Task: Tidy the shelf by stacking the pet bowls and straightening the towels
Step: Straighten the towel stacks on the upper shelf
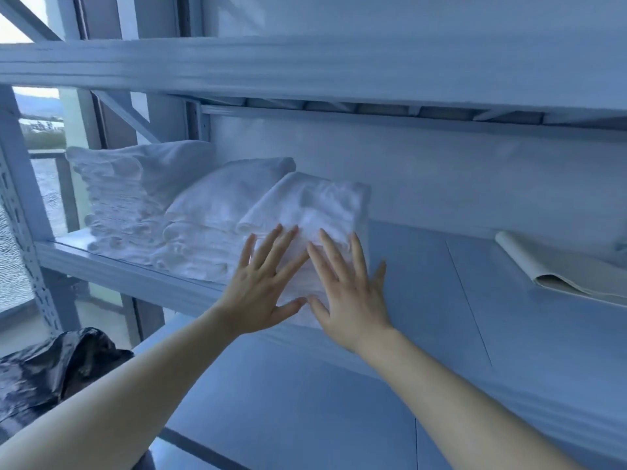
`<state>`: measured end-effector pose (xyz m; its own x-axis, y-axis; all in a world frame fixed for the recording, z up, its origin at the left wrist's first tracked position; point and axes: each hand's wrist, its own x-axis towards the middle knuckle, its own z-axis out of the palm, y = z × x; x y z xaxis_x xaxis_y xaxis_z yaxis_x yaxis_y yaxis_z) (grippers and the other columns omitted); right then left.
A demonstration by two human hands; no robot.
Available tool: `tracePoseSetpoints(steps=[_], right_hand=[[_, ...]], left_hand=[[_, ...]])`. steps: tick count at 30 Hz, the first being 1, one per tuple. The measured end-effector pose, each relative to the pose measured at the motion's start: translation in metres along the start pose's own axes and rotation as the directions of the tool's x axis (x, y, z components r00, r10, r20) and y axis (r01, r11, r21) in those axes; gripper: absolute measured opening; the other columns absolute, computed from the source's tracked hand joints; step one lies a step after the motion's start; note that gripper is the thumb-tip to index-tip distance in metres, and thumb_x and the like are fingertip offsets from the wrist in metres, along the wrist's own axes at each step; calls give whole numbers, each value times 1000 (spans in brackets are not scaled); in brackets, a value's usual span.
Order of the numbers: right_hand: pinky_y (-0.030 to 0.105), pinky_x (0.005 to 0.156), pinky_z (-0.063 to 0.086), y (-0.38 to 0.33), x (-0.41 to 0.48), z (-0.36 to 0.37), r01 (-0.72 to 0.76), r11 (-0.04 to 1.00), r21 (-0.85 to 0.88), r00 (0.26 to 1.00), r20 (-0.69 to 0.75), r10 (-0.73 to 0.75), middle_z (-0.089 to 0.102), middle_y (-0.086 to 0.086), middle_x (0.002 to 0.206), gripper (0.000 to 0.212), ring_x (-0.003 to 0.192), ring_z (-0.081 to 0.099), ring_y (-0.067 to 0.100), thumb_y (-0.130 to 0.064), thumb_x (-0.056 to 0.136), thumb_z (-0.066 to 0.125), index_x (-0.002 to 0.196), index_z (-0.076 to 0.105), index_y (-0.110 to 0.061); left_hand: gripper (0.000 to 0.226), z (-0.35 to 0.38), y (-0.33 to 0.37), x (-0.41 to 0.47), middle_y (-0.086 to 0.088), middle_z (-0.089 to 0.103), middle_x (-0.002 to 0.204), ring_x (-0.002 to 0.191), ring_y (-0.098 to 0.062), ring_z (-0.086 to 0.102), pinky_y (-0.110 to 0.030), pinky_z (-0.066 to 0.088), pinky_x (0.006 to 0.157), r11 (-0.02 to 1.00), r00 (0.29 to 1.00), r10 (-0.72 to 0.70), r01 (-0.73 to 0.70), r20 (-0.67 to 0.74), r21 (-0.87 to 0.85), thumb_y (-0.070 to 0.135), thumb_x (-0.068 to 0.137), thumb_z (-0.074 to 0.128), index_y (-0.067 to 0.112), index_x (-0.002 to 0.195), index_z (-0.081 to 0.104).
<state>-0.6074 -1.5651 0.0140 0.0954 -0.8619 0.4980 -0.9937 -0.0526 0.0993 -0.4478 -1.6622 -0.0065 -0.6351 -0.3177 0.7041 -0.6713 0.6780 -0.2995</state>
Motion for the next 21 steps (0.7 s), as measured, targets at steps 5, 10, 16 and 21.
tracePoseSetpoints(steps=[5, 10, 16, 21], right_hand=[[69, 101, 26, 5, 2, 16, -4, 998, 62, 996, -89, 9, -26, -12, 151, 75, 141, -21, 29, -49, 93, 36, 141, -20, -34], [58, 91, 45, 9, 10, 29, -1, 999, 34, 974, -228, 9, 14, 1, 156, 71, 140, 12, 42, -41, 89, 51, 146, 20, -12], [54, 92, 46, 20, 30, 47, -2, 1000, 30, 963, -269, 10, 13, 3, 154, 72, 139, 10, 43, -36, 87, 56, 145, 25, -7], [52, 100, 42, 26, 45, 64, 31, 996, 82, 953, -303, -5, 7, 3, 156, 70, 141, 1, 42, -34, 89, 49, 146, 17, -8]], left_hand=[[64, 22, 0, 8, -10, 20, 153, 142, -28, 17, -57, 17, 110, 1000, 988, -10, 14, -154, 20, 55, 89, 32, 26, 145, 24], [65, 42, -6, 17, -7, 20, 153, 140, -27, 22, -55, 19, 109, 1000, 968, -6, 8, -251, 5, 54, 87, 30, 27, 145, 21], [67, 61, -14, 33, -7, 20, 152, 141, -27, 22, -56, 21, 107, 1000, 970, -4, -2, -242, -25, 55, 88, 30, 26, 147, 17], [68, 76, -23, 40, -6, 18, 153, 141, -26, 19, -57, 21, 108, 999, 976, 0, -7, -218, -31, 55, 87, 32, 27, 147, 15]])
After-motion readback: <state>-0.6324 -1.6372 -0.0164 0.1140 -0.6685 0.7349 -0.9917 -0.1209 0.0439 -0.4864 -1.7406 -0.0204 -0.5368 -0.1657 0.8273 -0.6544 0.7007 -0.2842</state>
